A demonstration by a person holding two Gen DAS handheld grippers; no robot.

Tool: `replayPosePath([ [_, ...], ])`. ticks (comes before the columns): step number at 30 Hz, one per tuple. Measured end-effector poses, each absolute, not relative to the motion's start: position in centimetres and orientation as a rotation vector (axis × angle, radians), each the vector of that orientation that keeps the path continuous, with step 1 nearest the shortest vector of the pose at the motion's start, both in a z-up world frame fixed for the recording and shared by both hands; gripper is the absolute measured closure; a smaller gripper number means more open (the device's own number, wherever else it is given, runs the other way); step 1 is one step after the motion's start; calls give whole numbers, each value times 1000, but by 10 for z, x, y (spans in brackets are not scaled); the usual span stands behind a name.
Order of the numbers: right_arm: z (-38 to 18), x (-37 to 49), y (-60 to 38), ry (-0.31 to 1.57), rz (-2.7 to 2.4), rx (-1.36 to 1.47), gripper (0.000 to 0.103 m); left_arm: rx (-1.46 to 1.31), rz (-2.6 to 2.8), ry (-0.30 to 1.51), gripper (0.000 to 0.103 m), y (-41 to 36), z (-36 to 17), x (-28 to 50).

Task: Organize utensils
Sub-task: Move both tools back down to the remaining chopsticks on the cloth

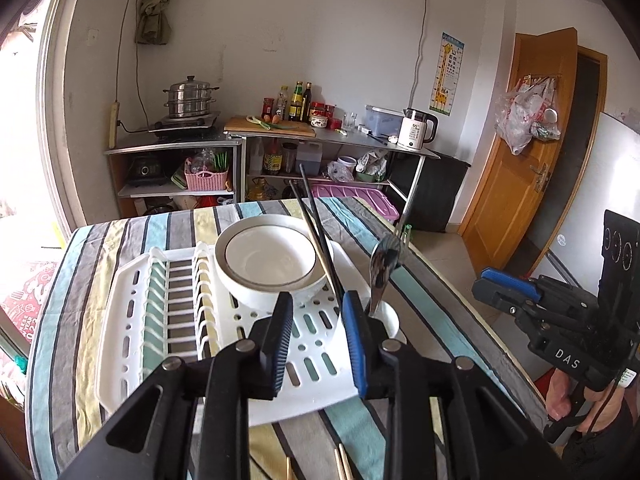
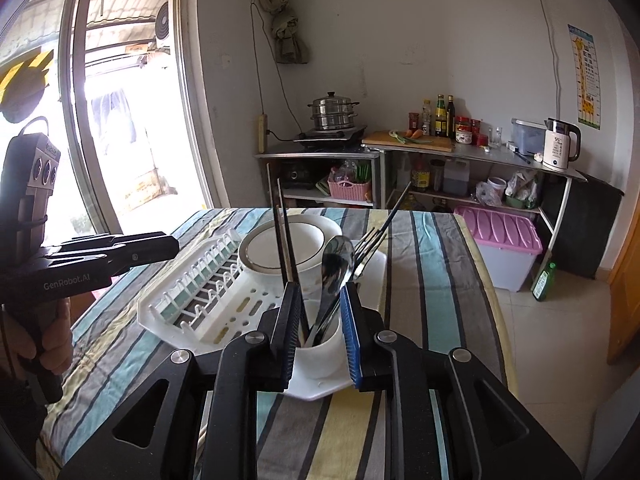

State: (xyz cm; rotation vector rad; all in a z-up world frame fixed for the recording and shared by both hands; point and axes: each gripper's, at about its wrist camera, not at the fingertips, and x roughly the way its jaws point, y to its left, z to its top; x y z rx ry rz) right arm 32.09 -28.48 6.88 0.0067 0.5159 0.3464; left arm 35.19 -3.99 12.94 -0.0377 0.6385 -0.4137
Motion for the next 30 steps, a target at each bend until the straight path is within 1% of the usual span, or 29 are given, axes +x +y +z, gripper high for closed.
replayPosePath([
  [8, 51, 250, -268, 560, 420, 30, 82, -27, -375, 671, 76, -12, 103, 283],
  [16, 31, 196, -259, 592, 449, 42, 82, -86, -332, 705, 76, 9, 76, 224],
  [25, 4, 159, -259, 635, 449, 93, 82, -128, -303, 732, 76, 20, 48, 181],
  [30, -5, 153, -255, 660, 451, 101, 82, -137, -308, 754, 76, 21, 37, 171],
])
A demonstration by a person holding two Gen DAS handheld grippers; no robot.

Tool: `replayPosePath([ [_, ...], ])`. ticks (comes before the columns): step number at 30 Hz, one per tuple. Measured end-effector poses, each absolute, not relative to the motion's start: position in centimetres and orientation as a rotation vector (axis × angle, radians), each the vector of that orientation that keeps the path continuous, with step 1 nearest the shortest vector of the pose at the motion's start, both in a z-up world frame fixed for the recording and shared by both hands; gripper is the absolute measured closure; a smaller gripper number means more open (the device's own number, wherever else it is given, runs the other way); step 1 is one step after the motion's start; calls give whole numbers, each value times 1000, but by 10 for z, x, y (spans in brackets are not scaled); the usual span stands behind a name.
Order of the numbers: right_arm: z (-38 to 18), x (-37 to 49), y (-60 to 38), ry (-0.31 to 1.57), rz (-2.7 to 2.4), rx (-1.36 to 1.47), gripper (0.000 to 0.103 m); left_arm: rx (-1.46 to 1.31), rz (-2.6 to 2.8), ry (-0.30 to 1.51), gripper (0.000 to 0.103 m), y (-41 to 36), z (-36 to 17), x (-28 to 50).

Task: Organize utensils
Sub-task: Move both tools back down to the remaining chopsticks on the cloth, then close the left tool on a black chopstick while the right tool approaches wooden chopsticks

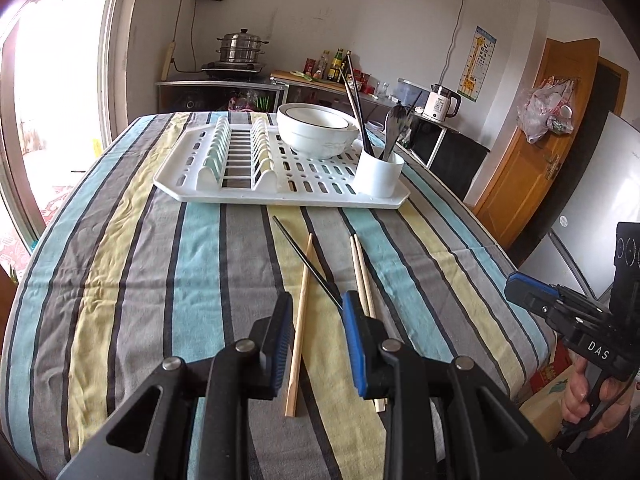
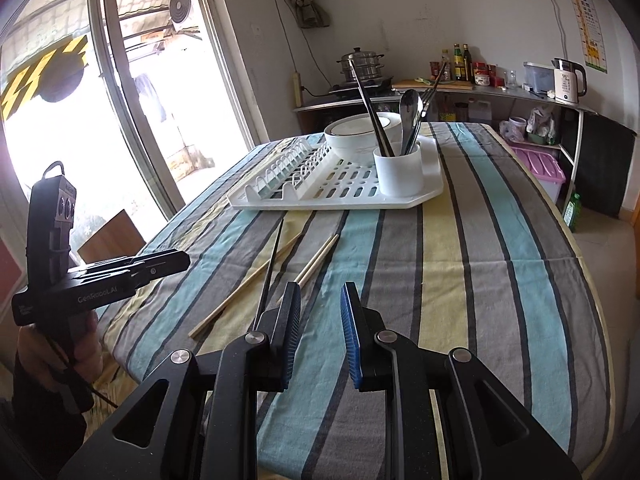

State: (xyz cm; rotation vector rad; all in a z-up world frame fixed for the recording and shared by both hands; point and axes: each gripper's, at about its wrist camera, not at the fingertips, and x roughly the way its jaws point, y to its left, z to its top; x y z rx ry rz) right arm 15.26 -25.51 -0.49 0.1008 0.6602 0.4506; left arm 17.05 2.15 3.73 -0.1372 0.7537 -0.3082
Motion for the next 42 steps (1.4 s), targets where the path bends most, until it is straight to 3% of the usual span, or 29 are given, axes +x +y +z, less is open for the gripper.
replayPosePath([
  [18, -28, 167, -227, 743, 463, 73, 82, -195, -278, 844, 76, 28, 15, 203],
  [42, -43, 205, -218, 810, 452, 78, 82, -267, -184, 1048, 77, 3, -19, 313],
])
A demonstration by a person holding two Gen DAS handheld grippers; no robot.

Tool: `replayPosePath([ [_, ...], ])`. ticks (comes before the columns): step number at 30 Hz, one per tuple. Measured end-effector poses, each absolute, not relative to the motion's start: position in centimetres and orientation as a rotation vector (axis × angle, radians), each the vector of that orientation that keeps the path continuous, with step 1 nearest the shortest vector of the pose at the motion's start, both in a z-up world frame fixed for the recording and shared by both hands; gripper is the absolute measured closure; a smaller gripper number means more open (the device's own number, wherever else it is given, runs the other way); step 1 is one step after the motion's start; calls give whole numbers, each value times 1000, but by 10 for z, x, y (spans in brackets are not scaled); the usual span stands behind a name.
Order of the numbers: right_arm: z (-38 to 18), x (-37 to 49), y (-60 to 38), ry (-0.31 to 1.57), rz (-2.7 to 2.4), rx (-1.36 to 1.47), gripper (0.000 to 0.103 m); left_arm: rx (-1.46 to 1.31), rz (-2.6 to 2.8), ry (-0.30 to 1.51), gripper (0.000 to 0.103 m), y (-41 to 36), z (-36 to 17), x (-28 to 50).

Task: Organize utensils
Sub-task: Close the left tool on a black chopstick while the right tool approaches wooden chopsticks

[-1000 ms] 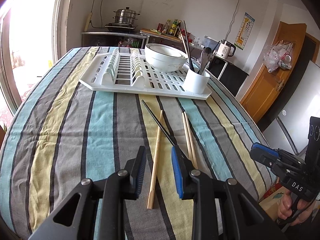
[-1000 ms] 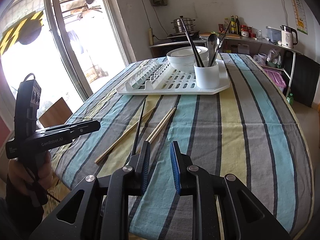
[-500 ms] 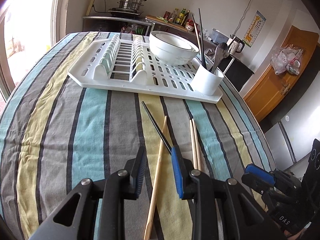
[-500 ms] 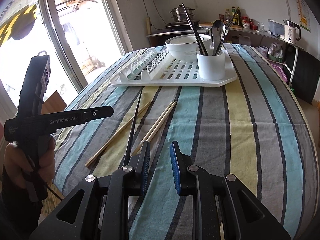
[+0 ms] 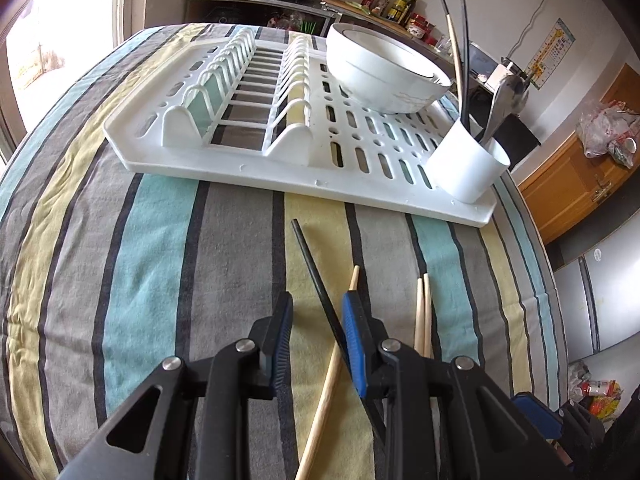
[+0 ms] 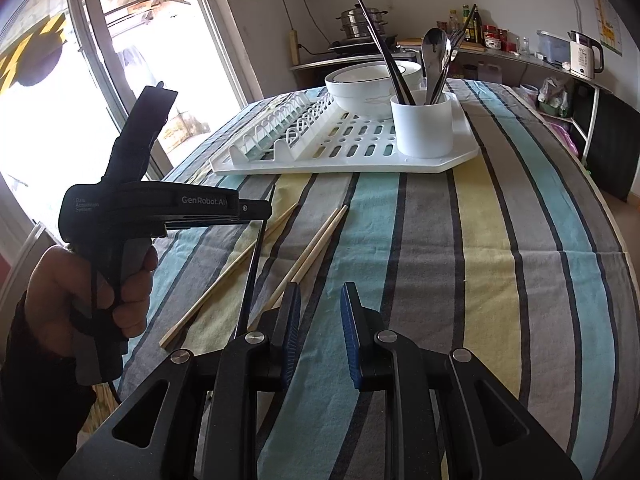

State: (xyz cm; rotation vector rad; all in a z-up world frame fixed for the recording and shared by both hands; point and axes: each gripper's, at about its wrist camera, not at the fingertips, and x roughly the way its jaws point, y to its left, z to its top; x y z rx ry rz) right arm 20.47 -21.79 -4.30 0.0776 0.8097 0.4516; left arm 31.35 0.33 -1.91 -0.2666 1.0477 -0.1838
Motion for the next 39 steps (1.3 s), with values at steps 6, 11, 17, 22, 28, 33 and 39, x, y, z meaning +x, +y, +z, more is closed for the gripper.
replayPosePath([
  [6, -45, 210, -219, 813, 454, 84, 82, -203, -134, 1038, 85, -3, -19, 319],
  [11, -47, 218, -217, 834, 452, 99, 82, -138, -137, 1024, 95, -5, -20, 320],
  [17, -53, 234, -207, 888, 465, 116, 82, -171, -193, 1008, 98, 8, -18, 310],
  [22, -58, 251, -193, 924, 454, 99, 82, -189, -210, 979, 98, 22, -13, 298],
  [28, -70, 269, -185, 975, 383, 66, 82, -228, -243, 947, 98, 35, -5, 288],
  [33, -69, 274, -175, 968, 344, 18, 82, -254, -262, 933, 98, 42, -2, 284],
  [39, -67, 280, -157, 973, 321, -51, 80, -280, -269, 928, 98, 50, -2, 282],
])
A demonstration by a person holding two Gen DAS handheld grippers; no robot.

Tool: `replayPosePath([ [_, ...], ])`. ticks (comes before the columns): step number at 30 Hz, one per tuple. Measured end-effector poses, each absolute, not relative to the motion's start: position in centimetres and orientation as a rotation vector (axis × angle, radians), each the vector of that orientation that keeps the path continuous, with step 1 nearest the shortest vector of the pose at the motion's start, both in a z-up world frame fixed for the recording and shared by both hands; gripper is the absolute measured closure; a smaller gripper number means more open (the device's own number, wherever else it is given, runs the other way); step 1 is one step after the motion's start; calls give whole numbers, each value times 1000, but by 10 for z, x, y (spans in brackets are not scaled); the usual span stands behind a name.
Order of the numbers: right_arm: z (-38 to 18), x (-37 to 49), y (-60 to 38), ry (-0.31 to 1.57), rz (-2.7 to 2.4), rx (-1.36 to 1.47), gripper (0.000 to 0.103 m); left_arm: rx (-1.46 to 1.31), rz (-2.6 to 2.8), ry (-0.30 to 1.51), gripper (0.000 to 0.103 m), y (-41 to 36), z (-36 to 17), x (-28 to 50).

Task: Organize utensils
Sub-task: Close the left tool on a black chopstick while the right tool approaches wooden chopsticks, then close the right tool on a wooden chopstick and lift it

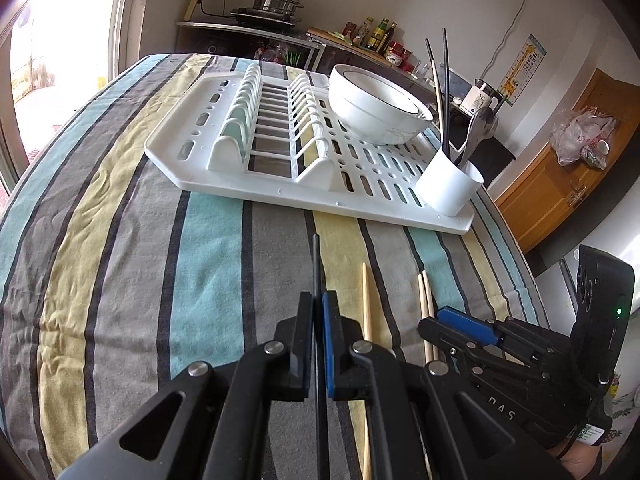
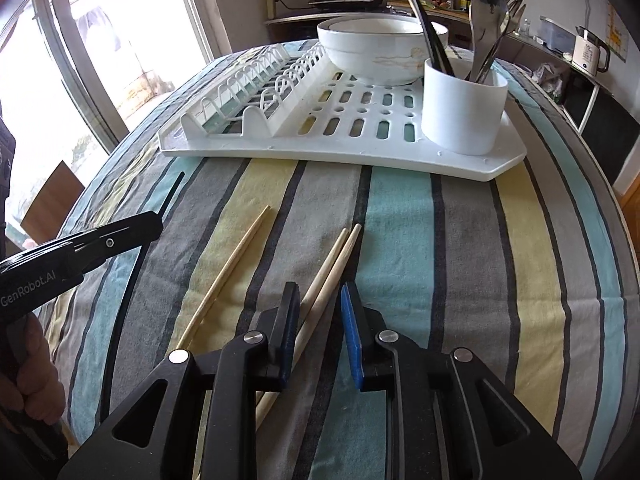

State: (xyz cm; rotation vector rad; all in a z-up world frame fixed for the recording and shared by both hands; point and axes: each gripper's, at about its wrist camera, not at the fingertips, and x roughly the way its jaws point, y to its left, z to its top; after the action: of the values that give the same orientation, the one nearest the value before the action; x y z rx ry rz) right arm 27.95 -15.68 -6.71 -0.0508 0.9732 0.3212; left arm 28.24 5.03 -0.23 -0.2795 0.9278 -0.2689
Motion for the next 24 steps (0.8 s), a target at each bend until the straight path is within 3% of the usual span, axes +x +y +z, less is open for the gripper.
replayPosePath([
  [6, -68, 278, -166, 984, 313, -34, 81, -295, -281, 921, 98, 57, -2, 280],
  [18, -67, 277, -162, 978, 414, 2, 95, -311, -290, 920, 98, 60, -2, 280],
  [24, -64, 274, -159, 959, 462, -2, 97, -314, -287, 920, 98, 62, -2, 280],
])
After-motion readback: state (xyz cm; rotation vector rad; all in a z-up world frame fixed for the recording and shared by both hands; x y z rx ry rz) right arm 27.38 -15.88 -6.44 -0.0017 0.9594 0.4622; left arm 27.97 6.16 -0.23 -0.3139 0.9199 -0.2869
